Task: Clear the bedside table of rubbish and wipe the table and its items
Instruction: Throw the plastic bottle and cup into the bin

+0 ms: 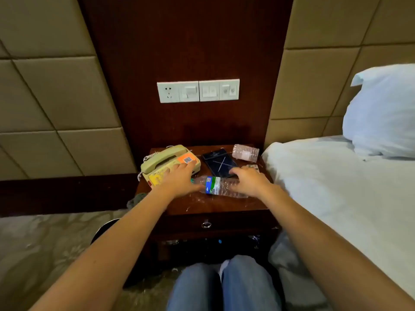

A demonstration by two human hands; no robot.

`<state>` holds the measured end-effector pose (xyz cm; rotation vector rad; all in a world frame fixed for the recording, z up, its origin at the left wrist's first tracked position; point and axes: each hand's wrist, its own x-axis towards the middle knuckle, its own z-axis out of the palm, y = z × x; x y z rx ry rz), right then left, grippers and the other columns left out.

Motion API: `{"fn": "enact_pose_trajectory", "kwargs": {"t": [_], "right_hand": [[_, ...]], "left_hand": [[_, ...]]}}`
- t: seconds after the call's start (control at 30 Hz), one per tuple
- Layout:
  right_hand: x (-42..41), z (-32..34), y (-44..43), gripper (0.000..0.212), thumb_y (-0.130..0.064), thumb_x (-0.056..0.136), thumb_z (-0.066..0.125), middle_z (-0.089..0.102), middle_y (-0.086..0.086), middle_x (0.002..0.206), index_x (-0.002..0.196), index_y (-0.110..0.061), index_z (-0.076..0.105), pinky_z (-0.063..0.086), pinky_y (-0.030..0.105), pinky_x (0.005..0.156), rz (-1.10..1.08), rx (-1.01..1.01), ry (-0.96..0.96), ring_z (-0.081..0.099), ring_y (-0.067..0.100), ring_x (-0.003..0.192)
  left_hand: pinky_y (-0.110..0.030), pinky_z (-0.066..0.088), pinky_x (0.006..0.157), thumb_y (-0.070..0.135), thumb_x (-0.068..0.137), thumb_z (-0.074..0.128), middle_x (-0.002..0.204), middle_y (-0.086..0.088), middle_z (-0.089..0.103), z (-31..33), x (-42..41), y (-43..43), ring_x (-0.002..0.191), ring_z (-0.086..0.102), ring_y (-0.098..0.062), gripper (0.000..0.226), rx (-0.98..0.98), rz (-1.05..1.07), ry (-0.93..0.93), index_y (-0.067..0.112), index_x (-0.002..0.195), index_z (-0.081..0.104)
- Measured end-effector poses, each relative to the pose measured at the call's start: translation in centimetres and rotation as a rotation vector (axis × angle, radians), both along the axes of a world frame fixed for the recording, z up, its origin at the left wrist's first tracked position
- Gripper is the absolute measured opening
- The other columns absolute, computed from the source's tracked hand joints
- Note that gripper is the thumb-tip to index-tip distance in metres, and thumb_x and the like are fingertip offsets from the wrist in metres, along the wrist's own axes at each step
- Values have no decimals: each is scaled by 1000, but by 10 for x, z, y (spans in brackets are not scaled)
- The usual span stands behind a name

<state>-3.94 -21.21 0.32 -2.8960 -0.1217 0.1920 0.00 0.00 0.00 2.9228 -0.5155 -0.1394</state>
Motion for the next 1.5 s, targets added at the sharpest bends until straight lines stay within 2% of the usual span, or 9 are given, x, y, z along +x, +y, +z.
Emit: {"fn": "enact_pose_trajectory", "kwargs": {"t": [0.2, 0.4, 0.5, 0.67, 0.8, 1.1, 1.23, 1.37, 1.5], "right_hand": [[39, -50, -7, 63, -50, 82, 64, 46, 8, 134, 135, -24, 41, 41, 49, 99, -8, -68, 79, 43, 31, 125], [84, -83, -19, 79, -43, 81, 68, 35, 10, 146, 145, -22, 28, 27, 57, 107, -49, -115, 181, 33, 32, 134], [97, -98, -21, 73, -46, 78, 69, 42, 8, 139, 138, -22, 35, 25, 59, 108, -48, -117, 200, 39, 30, 130], [96, -90, -20, 61, -40, 79, 69, 47, 4, 132, 131, -22, 44, 23, 55, 111, 18, -112, 114, 43, 26, 126], [95, -59, -4, 59, -43, 83, 62, 46, 2, 133, 136, -25, 41, 11, 59, 115, 82, -125, -31, 39, 24, 129], [83, -22, 124, 67, -47, 87, 58, 40, 4, 143, 144, -26, 30, -8, 69, 106, 371, -254, -257, 27, 27, 138], [72, -23, 192, 69, -42, 90, 56, 31, 8, 148, 148, -23, 23, 0, 66, 110, 487, -186, -316, 22, 28, 140], [74, -37, 235, 51, -36, 95, 49, 31, 10, 148, 142, -19, 37, 2, 65, 112, 570, -160, -224, 20, 29, 140], [83, -62, 254, 45, -34, 96, 48, 40, 9, 138, 137, -18, 44, 5, 64, 112, 632, -145, -117, 28, 28, 135]], "left_hand": [[-55, 24, 109, 57, 81, 61, 150, -9, 32, -43, 37, -21, 138, 28, -32, 86, 43, 43, 102, 22, 148, 20], [-55, 16, 114, 45, 81, 65, 152, -4, 26, -89, 79, -39, 141, 20, -27, 86, 72, -14, 133, 20, 148, 17], [-56, 15, 113, 38, 83, 63, 152, -3, 23, -108, 86, -46, 142, 18, -25, 82, 97, -38, 99, 21, 149, 16], [-52, 16, 113, 36, 84, 63, 144, -7, 30, -113, 84, -44, 137, 25, -26, 75, 152, -29, 12, 22, 145, 22], [-51, 21, 110, 43, 83, 62, 139, -7, 36, -84, 81, -22, 132, 31, -26, 72, 154, 2, -98, 23, 142, 28], [-46, 27, 104, 50, 82, 59, 136, -3, 39, -42, 38, 120, 129, 36, -24, 71, 139, 239, -169, 26, 142, 29], [-45, 31, 103, 62, 78, 57, 133, -4, 45, -52, 0, 214, 126, 42, -25, 74, 191, 517, -21, 24, 138, 36], [-44, 36, 102, 66, 75, 57, 130, -5, 51, -90, -27, 279, 121, 48, -25, 69, 169, 749, 228, 23, 128, 46], [-38, 47, 91, 62, 67, 68, 100, -5, 60, -153, -25, 304, 93, 58, -24, 65, -117, 947, 461, 12, 108, 56]]}}
